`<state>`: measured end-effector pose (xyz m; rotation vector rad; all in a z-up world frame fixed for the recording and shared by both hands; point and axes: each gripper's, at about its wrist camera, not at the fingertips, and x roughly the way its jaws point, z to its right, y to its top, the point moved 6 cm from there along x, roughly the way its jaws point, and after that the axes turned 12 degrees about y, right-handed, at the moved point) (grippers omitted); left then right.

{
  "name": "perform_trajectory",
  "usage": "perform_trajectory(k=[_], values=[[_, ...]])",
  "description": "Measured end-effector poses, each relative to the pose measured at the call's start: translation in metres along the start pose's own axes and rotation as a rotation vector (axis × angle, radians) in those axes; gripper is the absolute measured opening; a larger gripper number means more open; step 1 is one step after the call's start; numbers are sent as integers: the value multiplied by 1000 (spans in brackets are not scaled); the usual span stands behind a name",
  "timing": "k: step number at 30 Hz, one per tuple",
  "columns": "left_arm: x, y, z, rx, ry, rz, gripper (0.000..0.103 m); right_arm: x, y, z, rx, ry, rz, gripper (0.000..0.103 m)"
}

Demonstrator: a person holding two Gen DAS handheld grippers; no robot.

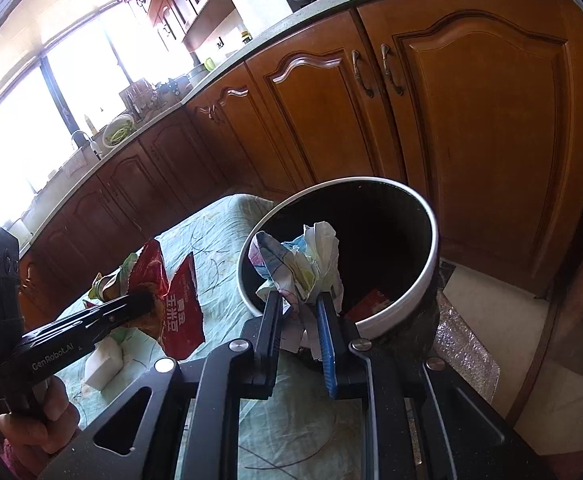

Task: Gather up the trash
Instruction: 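Carry the chip bag and wrapper in both tools over the bin, then open both tools to drop the chip bag and wrapper into the bin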

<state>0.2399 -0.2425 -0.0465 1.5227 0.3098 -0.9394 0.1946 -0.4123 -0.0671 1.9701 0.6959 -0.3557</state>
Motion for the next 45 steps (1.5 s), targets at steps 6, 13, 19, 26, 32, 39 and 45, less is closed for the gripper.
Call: perform_trajectory(k=[6, 13, 19, 26, 32, 39, 45], values=[[18, 25, 25, 46, 11, 10, 5, 8, 15, 19, 5, -38, -3, 18], [51, 43, 43, 84, 41, -26, 5, 23, 25, 33, -6, -77, -36, 19], [67, 49, 53, 112, 64, -47, 6, 31, 29, 42, -10, -94, -57, 24], [77, 49, 53, 92, 53, -84, 21, 28, 28, 47, 9, -86, -48, 46], [62, 38, 37, 46, 41, -74, 31, 19, 20, 37, 23, -52, -18, 66], [29, 9, 1, -17, 53, -52, 35, 14, -1, 12, 46, 10, 8, 79], [-6, -17, -40, -69, 91, -26, 39, 18, -21, -20, 52, 72, -8, 84]])
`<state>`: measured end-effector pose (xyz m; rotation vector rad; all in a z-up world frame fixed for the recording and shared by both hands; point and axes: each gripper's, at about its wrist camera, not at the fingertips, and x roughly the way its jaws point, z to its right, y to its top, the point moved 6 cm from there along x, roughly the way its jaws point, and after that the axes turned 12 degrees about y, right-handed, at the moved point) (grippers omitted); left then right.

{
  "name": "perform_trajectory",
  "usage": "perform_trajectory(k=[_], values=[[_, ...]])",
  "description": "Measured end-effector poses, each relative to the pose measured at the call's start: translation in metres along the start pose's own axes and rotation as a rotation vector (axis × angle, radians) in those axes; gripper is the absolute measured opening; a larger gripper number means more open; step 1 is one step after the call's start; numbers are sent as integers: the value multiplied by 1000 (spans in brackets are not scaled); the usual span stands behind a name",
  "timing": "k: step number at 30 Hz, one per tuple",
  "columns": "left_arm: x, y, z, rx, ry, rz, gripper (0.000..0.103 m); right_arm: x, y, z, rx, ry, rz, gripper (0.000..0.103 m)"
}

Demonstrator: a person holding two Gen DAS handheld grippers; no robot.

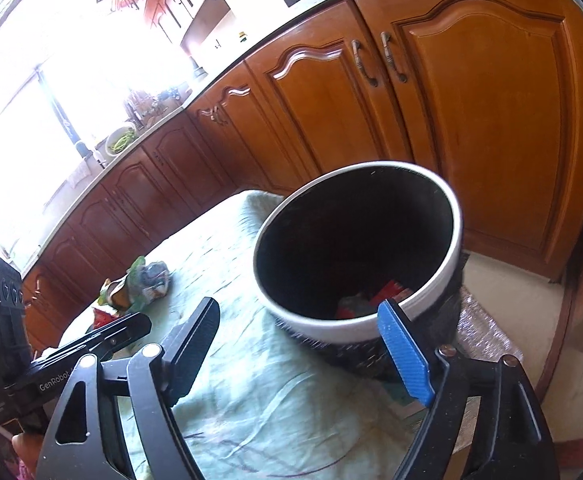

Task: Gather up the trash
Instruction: 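Open both tools to drop the chip bag and wrapper into the bin, then grasp the white foam net sleeve with the left tool while the right tool grasps the white foam block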

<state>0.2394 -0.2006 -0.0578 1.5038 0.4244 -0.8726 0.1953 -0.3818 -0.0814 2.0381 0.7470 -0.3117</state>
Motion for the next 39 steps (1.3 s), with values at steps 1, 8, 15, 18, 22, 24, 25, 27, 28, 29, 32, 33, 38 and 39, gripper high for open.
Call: perform_trajectory(k=[1, 8, 15, 18, 22, 24, 25, 27, 28, 29, 32, 33, 38, 39], values=[[-4, -4, -9, -13, 7, 2, 40, 1, -3, -5, -1, 10, -7, 84], [-27, -27, -59, -94, 54, 4, 40, 21, -28, -43, -21, 78, -75, 85], [-47, -46, -115, -196, 92, 7, 40, 47, -57, -92, -78, 146, -153, 85], [-55, -55, -142, -237, 115, 10, 40, 60, -66, -111, -108, 174, -189, 85], [-64, -61, -172, -277, 150, 20, 40, 74, -79, -138, -154, 211, -229, 84], [-66, -62, -185, -293, 168, 26, 40, 78, -83, -150, -177, 229, -245, 84], [-68, -63, -193, -303, 175, 29, 40, 82, -85, -154, -189, 236, -254, 84], [-68, -63, -205, -317, 189, 32, 40, 91, -87, -164, -204, 252, -272, 84], [-69, -63, -211, -323, 199, 34, 40, 96, -88, -168, -210, 256, -280, 84], [-68, -63, -216, -328, 206, 35, 40, 101, -90, -171, -215, 257, -289, 83], [-64, -61, -231, -335, 230, 30, 40, 114, -93, -175, -214, 269, -317, 80], [-62, -60, -236, -335, 238, 26, 40, 119, -94, -177, -217, 271, -325, 80], [-54, -54, -264, -344, 285, 24, 52, 136, -101, -191, -222, 301, -365, 80], [-52, -51, -269, -349, 297, 26, 53, 140, -102, -195, -227, 301, -370, 80]])
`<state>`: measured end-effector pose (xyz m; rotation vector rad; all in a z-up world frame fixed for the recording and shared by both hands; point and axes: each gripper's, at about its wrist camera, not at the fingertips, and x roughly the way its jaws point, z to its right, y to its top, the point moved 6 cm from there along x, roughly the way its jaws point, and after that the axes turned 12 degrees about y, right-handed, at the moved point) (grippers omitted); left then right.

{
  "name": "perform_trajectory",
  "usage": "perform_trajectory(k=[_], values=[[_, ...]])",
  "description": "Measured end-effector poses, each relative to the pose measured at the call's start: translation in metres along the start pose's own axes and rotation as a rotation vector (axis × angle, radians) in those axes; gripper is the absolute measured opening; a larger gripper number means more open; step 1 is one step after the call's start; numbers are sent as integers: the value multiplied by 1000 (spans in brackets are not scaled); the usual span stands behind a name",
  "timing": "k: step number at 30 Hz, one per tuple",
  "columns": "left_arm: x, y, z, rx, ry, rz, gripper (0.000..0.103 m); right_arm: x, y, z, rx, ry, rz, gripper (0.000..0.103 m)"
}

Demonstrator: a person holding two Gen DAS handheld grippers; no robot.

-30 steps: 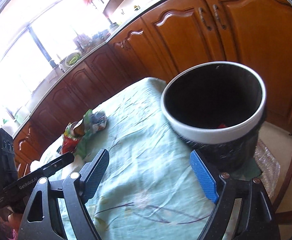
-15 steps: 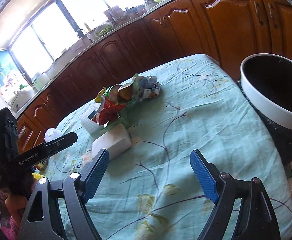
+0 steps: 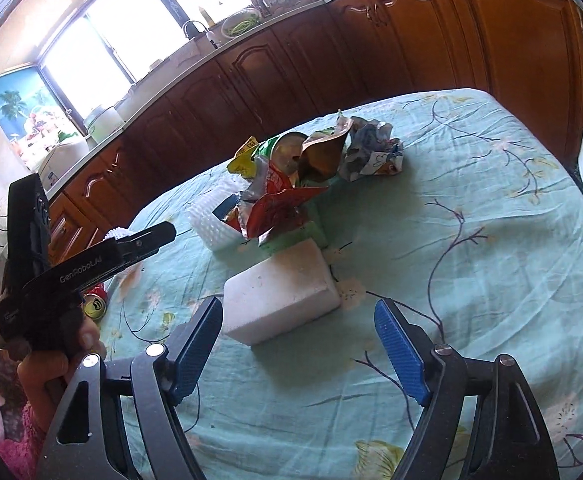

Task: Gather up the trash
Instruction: 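Grasp the white foam net sleeve with the left tool while the right tool grasps the white foam block, then carry the foam sleeve and foam block in both tools over the bin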

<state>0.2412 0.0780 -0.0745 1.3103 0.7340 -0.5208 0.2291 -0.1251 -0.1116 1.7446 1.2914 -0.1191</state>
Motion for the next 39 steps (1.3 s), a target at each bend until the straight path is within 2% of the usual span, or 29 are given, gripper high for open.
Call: perform_trajectory(k=[9, 12, 13, 14, 15, 16, 17, 18, 19, 23, 29, 39], values=[[38, 28, -3, 13, 8, -19, 59, 34, 3, 3, 45, 16, -49, 83], [51, 33, 1, 28, 8, -28, 59, 38, 4, 6, 59, 28, -53, 80], [56, 34, 3, 31, 9, -31, 57, 39, 3, 6, 55, 23, -55, 67], [59, 34, 4, 36, 5, -37, 56, 39, 2, 7, 50, 11, -59, 45], [61, 34, 5, 41, 0, -39, 52, 39, 3, 9, 49, 7, -57, 44], [63, 34, 6, 48, -4, -42, 38, 38, 2, 8, 49, 13, -53, 41], [64, 33, 8, 59, -4, -47, 30, 36, 2, 8, 42, 8, -50, 37], [64, 31, 9, 70, -6, -52, 16, 34, 3, 8, 36, 11, -45, 35], [64, 29, 11, 82, -6, -50, 14, 31, 3, 7, 33, 12, -39, 32], [52, 24, 12, 107, 2, -23, 13, 20, 3, 5, 25, 25, -25, 26], [15, 15, 8, 63, -33, 7, 13, -9, 2, 3, 14, 25, 10, 23], [-56, 22, 30, 40, -143, 108, 13, -74, 3, 16, 26, -25, 124, 23]])
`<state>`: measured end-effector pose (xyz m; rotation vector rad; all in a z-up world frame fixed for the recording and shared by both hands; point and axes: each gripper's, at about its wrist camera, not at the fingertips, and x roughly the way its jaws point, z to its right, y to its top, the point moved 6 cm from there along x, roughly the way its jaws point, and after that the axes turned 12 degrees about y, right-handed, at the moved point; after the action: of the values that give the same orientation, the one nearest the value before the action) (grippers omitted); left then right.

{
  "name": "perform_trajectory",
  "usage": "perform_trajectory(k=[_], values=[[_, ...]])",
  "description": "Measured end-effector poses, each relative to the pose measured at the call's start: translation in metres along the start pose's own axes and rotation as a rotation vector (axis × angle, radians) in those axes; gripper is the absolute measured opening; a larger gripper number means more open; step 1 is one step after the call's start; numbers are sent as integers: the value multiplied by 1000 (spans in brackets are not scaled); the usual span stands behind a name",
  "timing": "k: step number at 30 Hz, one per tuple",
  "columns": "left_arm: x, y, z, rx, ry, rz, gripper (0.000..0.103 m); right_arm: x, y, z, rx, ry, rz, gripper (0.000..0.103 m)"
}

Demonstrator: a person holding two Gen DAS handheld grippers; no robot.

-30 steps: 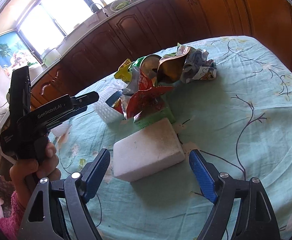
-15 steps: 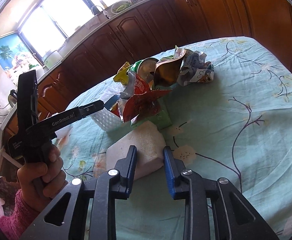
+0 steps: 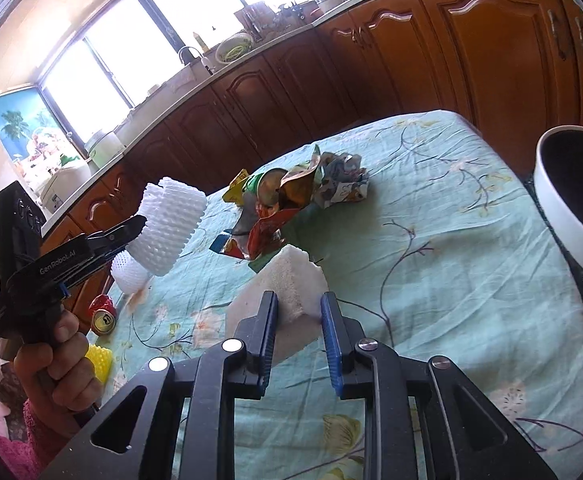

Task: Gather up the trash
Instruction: 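Carry the foam sleeve and foam block in both tools over the bin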

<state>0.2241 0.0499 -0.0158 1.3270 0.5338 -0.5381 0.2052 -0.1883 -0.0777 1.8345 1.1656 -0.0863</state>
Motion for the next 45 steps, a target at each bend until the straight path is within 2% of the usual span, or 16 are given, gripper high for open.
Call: perform_trajectory(k=[5, 14, 25, 35, 45], values=[[-6, -4, 37, 54, -61, -1, 13, -36, 6, 23, 23, -55, 61, 23], [7, -30, 111, 154, -143, -53, 13, -91, 10, 67, 79, -144, 149, 23], [18, -44, 179, 236, -212, -92, 13, -129, 17, 98, 109, -195, 206, 23], [29, -42, 221, 284, -241, -105, 13, -159, 34, 129, 132, -247, 257, 23], [48, -27, 279, 343, -274, -107, 13, -186, 60, 174, 134, -371, 289, 23]])
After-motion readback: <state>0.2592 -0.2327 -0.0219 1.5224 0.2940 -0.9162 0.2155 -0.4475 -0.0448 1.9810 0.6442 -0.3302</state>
